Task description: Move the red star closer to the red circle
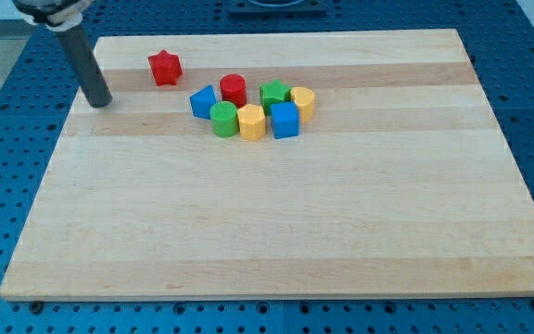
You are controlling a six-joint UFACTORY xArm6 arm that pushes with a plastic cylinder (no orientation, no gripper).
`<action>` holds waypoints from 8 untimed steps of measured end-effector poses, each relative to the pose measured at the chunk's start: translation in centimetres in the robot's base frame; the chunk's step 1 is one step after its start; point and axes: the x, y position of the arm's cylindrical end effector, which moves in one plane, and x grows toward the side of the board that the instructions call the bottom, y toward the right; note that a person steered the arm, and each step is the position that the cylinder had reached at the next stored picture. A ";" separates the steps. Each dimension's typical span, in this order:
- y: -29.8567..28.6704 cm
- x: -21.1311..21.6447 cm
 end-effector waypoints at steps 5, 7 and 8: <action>7.5 -10.0; 5.2 -5.9; 7.9 -5.9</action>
